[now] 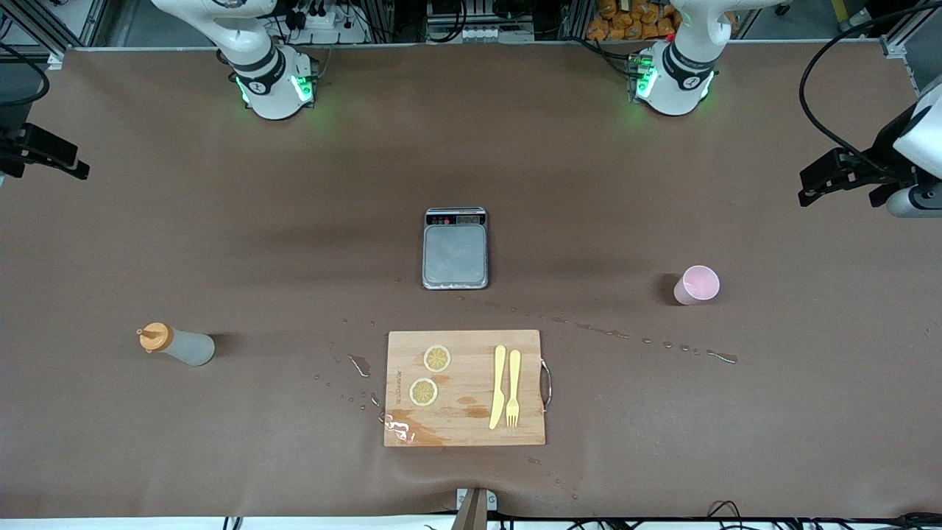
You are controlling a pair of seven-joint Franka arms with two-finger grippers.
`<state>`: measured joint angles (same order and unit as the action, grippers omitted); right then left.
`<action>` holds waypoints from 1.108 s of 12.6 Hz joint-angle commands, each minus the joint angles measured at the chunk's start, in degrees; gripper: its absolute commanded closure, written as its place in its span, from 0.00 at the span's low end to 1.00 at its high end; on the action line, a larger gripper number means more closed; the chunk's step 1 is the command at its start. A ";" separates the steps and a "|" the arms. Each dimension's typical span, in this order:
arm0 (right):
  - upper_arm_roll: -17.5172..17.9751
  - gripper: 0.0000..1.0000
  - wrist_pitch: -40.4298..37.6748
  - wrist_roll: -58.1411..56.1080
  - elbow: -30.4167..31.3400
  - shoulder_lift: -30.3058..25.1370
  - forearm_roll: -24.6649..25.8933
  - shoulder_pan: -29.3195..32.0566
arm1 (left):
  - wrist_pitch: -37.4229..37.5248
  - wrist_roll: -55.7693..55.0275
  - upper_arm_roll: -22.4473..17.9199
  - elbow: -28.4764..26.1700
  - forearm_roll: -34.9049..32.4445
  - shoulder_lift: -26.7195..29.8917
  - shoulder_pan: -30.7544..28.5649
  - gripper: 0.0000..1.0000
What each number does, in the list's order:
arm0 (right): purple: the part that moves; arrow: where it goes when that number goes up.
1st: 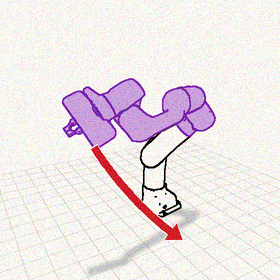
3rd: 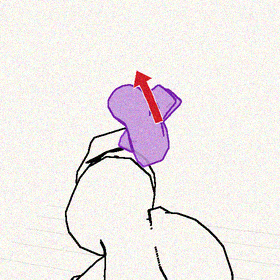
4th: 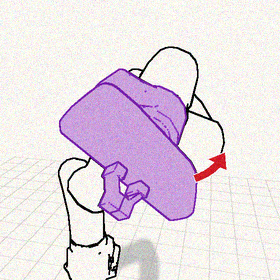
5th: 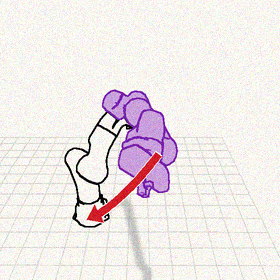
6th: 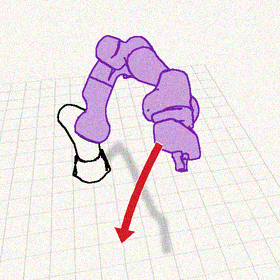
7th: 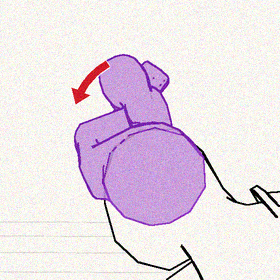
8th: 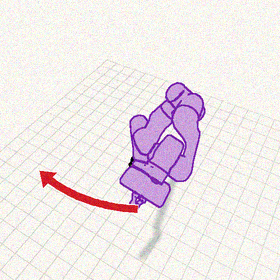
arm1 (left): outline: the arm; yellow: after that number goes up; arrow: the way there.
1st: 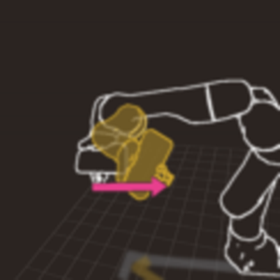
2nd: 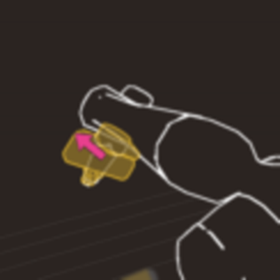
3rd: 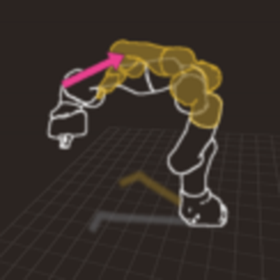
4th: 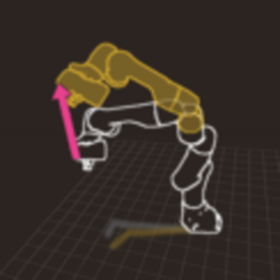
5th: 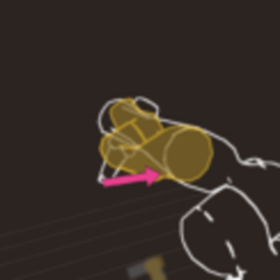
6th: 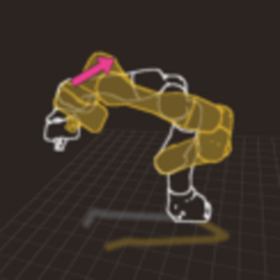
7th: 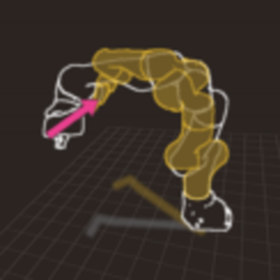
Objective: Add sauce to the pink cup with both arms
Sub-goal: 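Lower the open left gripper toward the pink paper cup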
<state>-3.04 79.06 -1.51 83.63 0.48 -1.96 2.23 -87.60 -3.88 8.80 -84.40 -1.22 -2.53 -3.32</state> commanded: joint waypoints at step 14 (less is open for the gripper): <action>-0.12 0.00 5.82 -10.75 -0.48 5.49 1.16 5.32 | -24.16 -2.72 -0.28 -22.88 0.34 -8.54 -3.97 0.00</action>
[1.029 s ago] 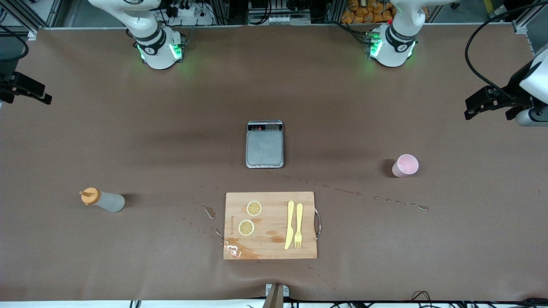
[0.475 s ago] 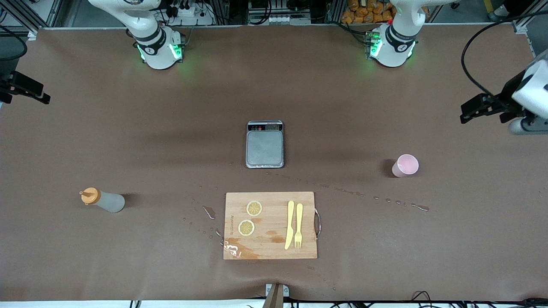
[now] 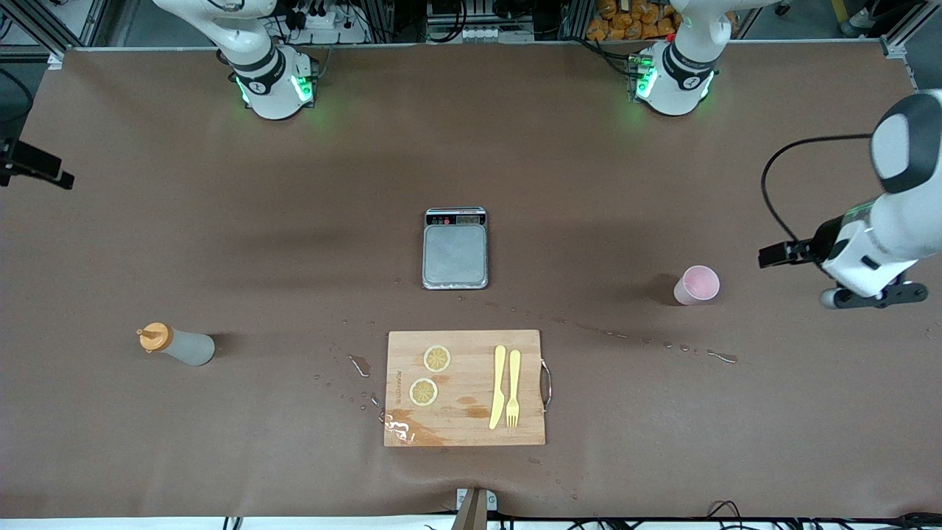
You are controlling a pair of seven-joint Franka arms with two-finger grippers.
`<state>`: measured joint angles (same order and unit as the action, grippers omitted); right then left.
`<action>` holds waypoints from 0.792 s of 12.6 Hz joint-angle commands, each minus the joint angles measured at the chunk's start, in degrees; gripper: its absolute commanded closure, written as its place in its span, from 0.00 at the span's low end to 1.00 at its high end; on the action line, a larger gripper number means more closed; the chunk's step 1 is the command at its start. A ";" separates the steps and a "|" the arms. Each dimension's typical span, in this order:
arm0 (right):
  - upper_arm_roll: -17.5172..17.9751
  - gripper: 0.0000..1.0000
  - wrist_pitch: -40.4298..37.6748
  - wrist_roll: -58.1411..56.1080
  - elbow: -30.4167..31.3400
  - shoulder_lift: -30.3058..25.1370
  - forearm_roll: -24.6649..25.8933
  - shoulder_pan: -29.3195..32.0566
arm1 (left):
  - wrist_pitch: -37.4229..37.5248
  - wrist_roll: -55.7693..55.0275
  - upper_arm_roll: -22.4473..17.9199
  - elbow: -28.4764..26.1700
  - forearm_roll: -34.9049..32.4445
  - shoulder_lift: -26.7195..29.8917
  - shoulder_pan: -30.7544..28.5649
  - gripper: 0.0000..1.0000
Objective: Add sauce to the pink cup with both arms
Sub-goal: 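Lower the open left gripper toward the pink paper cup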
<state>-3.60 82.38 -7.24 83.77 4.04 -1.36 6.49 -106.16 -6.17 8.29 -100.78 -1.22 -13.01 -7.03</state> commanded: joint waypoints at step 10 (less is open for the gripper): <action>0.53 0.00 19.56 -43.70 -0.63 16.77 -7.85 12.92 | -18.37 -0.51 0.41 -10.49 0.34 -10.45 -0.09 0.07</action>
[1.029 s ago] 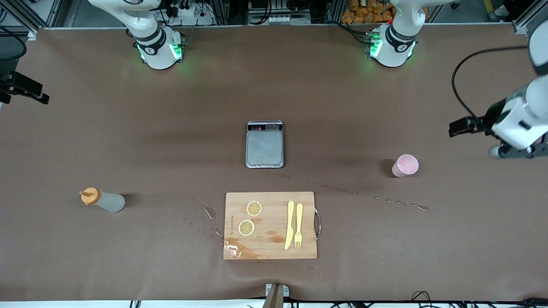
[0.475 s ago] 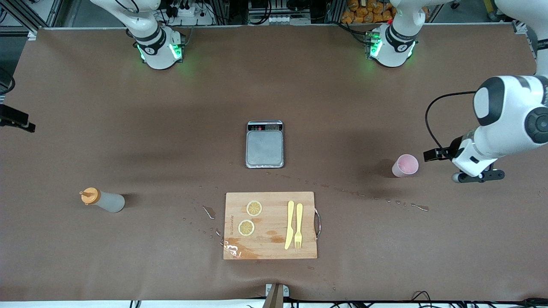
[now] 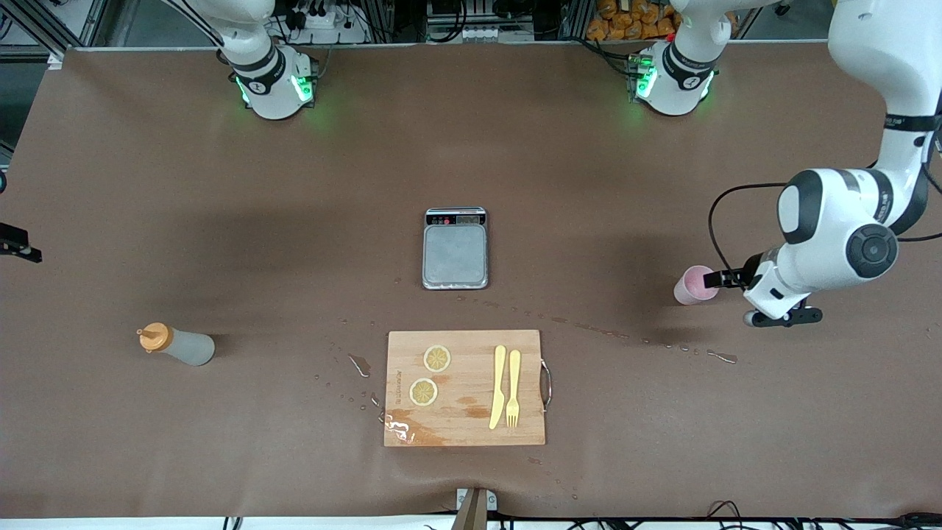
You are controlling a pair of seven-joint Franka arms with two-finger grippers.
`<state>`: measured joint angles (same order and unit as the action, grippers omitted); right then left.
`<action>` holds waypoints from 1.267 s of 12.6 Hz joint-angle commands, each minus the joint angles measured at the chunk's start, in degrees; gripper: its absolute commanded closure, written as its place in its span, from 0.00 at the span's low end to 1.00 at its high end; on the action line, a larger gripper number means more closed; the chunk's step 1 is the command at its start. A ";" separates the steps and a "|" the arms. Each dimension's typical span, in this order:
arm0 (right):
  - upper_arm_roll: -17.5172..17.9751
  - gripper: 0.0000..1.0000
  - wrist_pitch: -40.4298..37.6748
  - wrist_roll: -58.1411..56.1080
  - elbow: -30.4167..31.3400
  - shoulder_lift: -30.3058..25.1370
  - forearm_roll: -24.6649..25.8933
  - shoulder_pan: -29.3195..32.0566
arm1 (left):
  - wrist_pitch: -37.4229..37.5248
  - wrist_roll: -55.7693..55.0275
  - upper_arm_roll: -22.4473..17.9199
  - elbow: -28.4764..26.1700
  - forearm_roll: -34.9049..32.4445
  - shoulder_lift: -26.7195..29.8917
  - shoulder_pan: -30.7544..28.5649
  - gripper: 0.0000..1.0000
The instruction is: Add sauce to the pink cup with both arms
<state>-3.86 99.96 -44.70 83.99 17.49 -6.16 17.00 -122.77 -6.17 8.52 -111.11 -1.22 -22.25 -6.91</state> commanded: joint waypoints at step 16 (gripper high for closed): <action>1.05 0.00 14.98 -69.09 7.93 18.81 -39.09 6.82 | -0.72 -16.45 11.31 0.63 0.43 1.77 1.19 1.00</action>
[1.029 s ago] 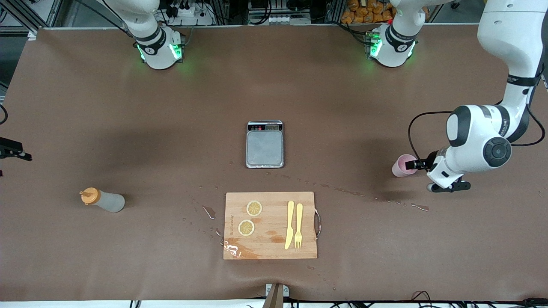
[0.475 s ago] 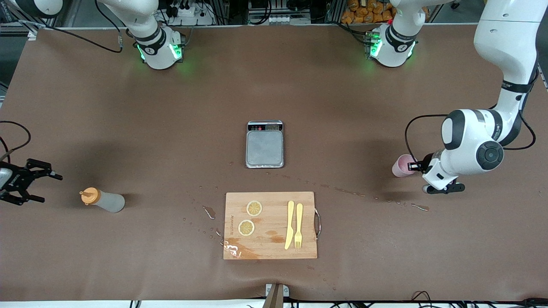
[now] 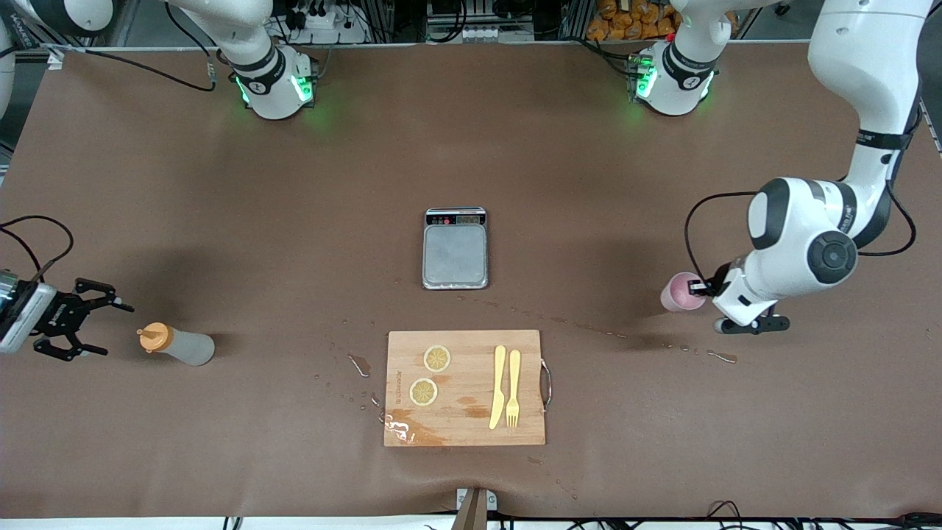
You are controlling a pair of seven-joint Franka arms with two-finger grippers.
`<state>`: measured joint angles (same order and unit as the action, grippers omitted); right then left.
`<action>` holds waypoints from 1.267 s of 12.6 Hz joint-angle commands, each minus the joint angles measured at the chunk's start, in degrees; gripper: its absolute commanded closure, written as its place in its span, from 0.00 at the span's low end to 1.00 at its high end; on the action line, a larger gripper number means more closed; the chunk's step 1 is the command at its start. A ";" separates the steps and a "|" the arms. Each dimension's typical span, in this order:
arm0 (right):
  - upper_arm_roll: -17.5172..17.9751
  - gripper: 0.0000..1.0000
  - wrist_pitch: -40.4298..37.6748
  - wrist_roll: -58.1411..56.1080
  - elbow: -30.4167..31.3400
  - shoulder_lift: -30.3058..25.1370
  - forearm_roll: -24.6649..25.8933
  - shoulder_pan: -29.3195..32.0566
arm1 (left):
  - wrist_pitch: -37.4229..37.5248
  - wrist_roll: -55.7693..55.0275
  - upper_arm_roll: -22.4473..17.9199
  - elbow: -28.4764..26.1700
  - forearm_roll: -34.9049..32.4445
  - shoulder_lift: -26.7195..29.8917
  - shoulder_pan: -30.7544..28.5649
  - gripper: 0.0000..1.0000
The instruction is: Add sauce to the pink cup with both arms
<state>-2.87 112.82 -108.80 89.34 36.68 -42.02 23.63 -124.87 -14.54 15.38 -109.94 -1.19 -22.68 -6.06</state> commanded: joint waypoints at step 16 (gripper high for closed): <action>0.15 0.00 6.45 -27.96 7.69 3.92 -22.06 -3.06 | -0.19 -74.04 13.89 22.31 -14.45 -17.13 30.67 1.00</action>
<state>-2.58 119.46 -135.36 96.95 40.13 -62.50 21.38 -125.03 -85.77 29.77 -91.12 -13.11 -37.81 22.65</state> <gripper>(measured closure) 0.000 0.965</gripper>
